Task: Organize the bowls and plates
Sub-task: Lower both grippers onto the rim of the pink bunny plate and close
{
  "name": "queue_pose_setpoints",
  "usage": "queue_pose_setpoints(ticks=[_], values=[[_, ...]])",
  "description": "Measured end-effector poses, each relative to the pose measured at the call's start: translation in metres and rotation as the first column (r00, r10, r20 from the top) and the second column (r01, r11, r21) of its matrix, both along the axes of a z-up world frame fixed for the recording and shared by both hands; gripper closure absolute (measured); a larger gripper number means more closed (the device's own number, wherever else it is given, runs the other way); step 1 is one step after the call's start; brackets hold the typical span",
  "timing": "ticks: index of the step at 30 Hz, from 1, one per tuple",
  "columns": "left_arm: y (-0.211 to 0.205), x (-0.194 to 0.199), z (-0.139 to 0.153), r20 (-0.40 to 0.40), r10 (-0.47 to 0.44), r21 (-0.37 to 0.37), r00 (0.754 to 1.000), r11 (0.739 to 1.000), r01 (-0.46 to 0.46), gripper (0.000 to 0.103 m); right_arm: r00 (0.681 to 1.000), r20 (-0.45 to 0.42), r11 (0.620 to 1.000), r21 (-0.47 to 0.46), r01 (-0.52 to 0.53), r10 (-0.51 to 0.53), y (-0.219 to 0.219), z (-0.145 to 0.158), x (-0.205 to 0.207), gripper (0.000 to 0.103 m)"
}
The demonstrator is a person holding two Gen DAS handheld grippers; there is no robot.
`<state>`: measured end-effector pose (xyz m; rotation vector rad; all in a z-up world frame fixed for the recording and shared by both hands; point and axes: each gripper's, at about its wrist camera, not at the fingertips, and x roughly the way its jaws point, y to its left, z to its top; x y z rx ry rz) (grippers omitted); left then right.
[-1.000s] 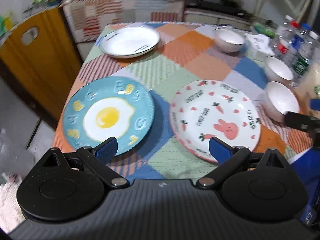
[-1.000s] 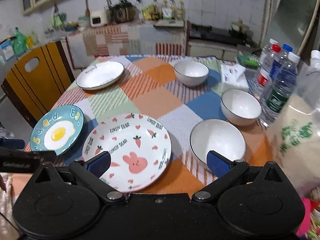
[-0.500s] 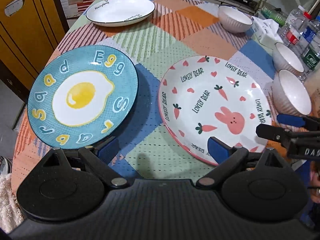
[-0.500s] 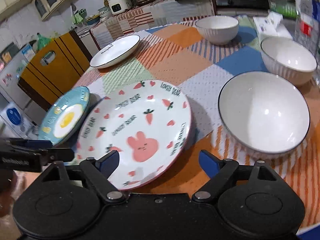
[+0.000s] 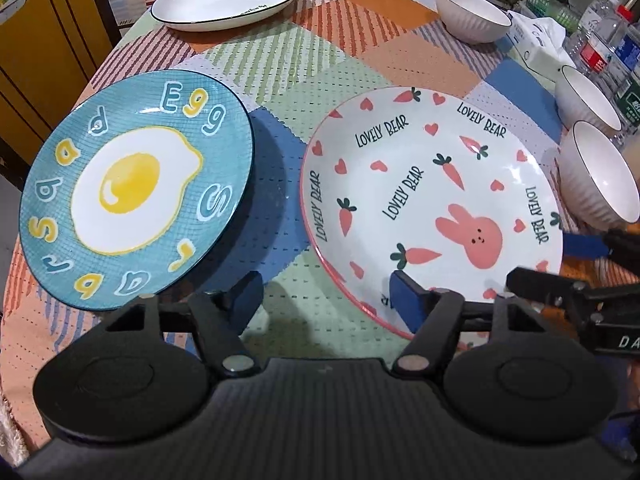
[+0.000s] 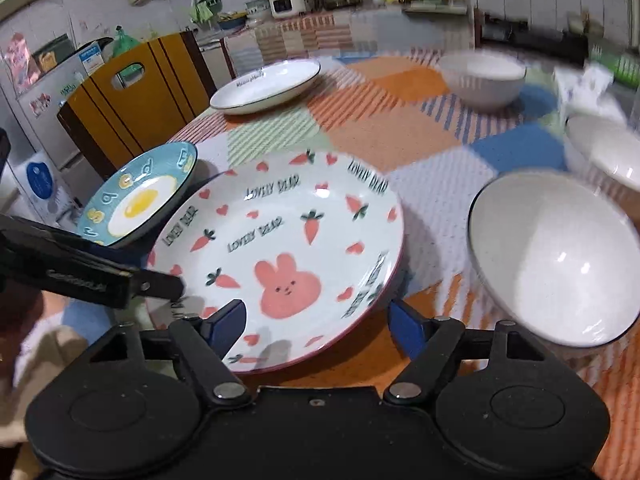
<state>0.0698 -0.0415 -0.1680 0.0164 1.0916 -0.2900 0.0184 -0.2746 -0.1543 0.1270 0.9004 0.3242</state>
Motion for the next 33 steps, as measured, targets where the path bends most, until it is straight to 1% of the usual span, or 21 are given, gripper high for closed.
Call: queue_pose_setpoints(ticks=[2, 3, 4, 5, 6, 7, 8, 9, 10, 12, 15, 19, 23, 26, 29, 33], values=[[-0.001, 0.002, -0.001, 0.001, -0.005, -0.016, 1.0, 1.0, 0.005, 0.048, 0.999, -0.031, 0.999, 0.037, 0.022, -0.021, -0.001, -0.005, 0.001, 0.031], [-0.001, 0.004, -0.003, -0.002, -0.005, -0.029, 1.0, 1.0, 0.005, 0.049, 0.999, -0.04, 0.998, 0.051, 0.034, -0.032, -0.001, -0.007, 0.001, 0.036], [0.0, 0.005, -0.004, -0.007, -0.001, -0.047, 1.0, 0.999, 0.001, 0.054, 0.998, -0.04, 0.997, 0.061, 0.042, -0.04, 0.0, -0.009, -0.001, 0.046], [0.0, 0.006, -0.005, 0.0, 0.003, -0.061, 1.0, 0.998, -0.003, 0.059, 0.998, -0.028, 0.997, 0.064, 0.053, -0.051, 0.001, -0.01, -0.002, 0.049], [-0.002, 0.006, -0.005, 0.012, -0.003, -0.061, 1.0, 0.998, 0.003, 0.064, 0.998, -0.019, 0.996, 0.067, 0.065, -0.064, 0.003, -0.012, -0.003, 0.05], [-0.003, 0.005, -0.005, 0.018, -0.015, -0.078, 1.0, 0.997, 0.016, 0.072, 0.997, -0.011, 0.994, 0.07, 0.081, -0.08, 0.004, -0.013, -0.004, 0.054], [-0.004, 0.004, -0.005, 0.02, -0.009, -0.076, 1.0, 0.997, 0.011, 0.072, 0.996, 0.0, 0.993, 0.066, 0.094, -0.094, 0.004, -0.013, -0.005, 0.059], [-0.006, 0.004, -0.005, 0.024, -0.011, -0.068, 1.0, 0.998, 0.013, 0.072, 0.994, 0.012, 0.992, 0.056, 0.109, -0.11, 0.004, -0.014, -0.006, 0.069], [-0.009, 0.002, -0.004, 0.029, -0.021, -0.055, 0.999, 0.998, 0.022, 0.072, 0.992, 0.023, 0.991, 0.054, 0.123, -0.124, 0.001, -0.015, -0.007, 0.073], [-0.01, 0.003, -0.003, 0.026, -0.019, -0.049, 0.999, 0.999, 0.02, 0.072, 0.991, 0.024, 0.988, 0.088, 0.128, -0.131, -0.007, -0.017, -0.008, 0.075], [-0.011, 0.003, 0.0, 0.023, -0.031, -0.027, 0.999, 0.999, 0.032, 0.072, 0.994, 0.044, 0.993, 0.056, 0.101, -0.103, -0.005, -0.016, -0.008, 0.075], [-0.008, 0.001, 0.006, 0.024, -0.06, -0.019, 0.998, 0.998, 0.061, 0.072, 0.994, 0.06, 0.995, 0.047, 0.092, -0.095, -0.003, -0.014, -0.01, 0.075], [-0.007, 0.0, 0.019, 0.071, -0.072, 0.009, 0.995, 0.997, 0.071, 0.071, 0.993, 0.087, 0.996, 0.037, 0.076, -0.079, 0.001, -0.009, -0.008, 0.075], [-0.008, 0.002, 0.029, 0.107, -0.084, 0.021, 0.991, 0.996, 0.082, 0.071, 0.991, 0.102, 0.995, 0.069, 0.077, -0.084, 0.0, -0.004, -0.003, 0.075], [-0.008, 0.01, 0.037, 0.123, -0.087, 0.027, 0.989, 0.996, 0.084, 0.071, 0.987, 0.134, 0.994, 0.074, 0.079, -0.088, -0.001, -0.001, 0.004, 0.074], [-0.007, 0.027, 0.045, 0.135, -0.085, 0.019, 0.987, 0.996, 0.083, 0.071, 0.985, 0.151, 0.995, 0.069, 0.069, -0.079, 0.0, 0.006, 0.019, 0.074]])
